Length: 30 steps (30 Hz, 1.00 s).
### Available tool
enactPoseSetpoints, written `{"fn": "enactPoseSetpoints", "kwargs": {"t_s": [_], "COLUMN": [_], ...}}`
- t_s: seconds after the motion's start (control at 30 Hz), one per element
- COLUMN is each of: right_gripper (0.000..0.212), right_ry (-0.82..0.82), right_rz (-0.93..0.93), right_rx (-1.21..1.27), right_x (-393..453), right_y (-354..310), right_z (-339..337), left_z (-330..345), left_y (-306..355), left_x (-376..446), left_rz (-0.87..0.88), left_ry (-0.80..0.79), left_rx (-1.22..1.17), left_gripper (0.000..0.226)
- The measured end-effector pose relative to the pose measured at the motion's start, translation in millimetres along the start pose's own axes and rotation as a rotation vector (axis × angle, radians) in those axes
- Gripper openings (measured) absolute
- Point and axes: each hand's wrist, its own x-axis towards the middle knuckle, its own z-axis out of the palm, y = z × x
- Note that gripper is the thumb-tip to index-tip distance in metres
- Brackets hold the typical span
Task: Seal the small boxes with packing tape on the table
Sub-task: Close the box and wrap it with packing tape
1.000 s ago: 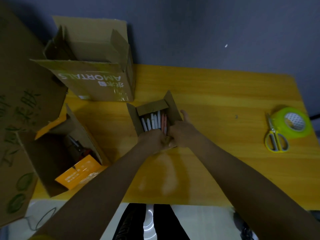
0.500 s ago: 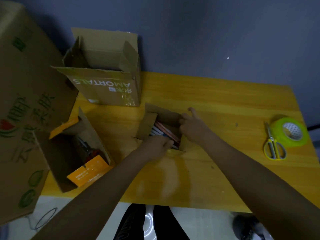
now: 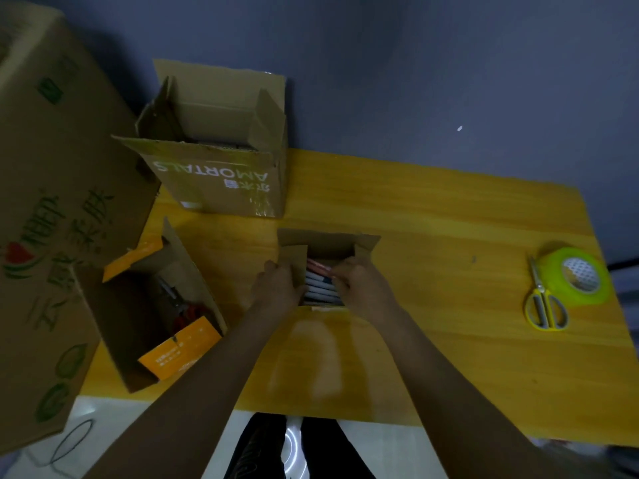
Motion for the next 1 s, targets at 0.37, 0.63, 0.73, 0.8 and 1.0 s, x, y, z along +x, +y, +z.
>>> {"fn": "enactPoseSetpoints", "kwargs": {"t_s": [0.37,0.63,0.73,0.8,1.0], "right_gripper": [0.018,0.019,0.018,0.017,0.031], "right_ry": [0.584,0.75,0.689,0.601,0.556], "right_rz": [0.242,0.606,0.647,0.634,0.478], "right_rx": [0.351,0.464,0.468,0.454,0.061], "right_x": [-97.9,-171.1,-174.8,-176.9,-183.2], "right_y": [64.6,187.6,250.8,290.1,387.7], "right_z": [-28.1,-44.2,-51.2,-58.7,-88.4], "left_z": [-20.5,13.7,48.7,75.4,145.3], "left_y": [77.8,215.0,268.3,302.8,383.8], "left_x": [-21.7,-43.2,-40.1,-37.8,-32.5], "left_rz": [0.567,0.764,0.731,0.674,0.539], "left_ry": [0.129,-0.033,-0.052,-0.062,-0.163], "left_rx": [-0.063,0.036,0.07,0.064,0.054], "left_gripper": [0.021,0.028,0.026,0.025,0.027]}}
